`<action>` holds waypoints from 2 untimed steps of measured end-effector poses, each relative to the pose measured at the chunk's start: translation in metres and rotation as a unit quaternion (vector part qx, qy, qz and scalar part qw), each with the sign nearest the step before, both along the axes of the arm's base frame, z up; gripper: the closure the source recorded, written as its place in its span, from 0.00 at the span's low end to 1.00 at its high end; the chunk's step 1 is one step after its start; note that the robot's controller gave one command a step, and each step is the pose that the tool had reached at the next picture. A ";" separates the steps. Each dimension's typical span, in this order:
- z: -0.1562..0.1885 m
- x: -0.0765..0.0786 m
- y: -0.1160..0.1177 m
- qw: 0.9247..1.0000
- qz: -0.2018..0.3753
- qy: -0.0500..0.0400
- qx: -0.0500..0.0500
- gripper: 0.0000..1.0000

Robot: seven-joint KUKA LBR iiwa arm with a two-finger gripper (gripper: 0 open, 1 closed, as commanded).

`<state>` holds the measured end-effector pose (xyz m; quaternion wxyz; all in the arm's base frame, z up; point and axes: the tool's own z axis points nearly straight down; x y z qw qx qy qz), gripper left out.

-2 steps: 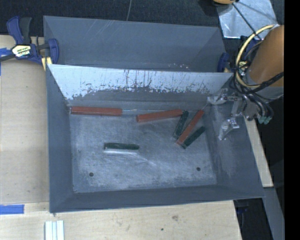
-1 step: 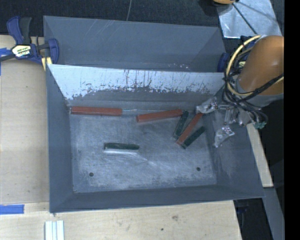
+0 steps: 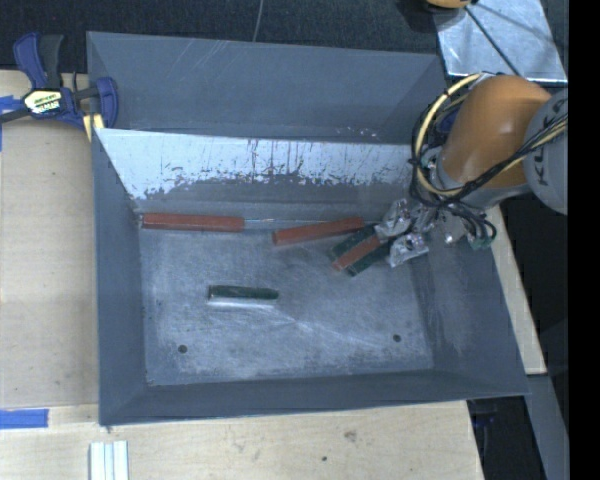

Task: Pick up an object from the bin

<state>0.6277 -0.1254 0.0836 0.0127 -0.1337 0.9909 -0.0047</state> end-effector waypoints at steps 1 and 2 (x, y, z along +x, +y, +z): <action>0.000 0.000 0.000 1.000 0.000 0.000 0.000 1.00; 0.202 -0.012 0.035 1.000 0.009 0.007 0.002 1.00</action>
Offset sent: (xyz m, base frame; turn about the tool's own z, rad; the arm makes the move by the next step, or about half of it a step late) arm -0.0140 0.0355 0.1960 -0.0171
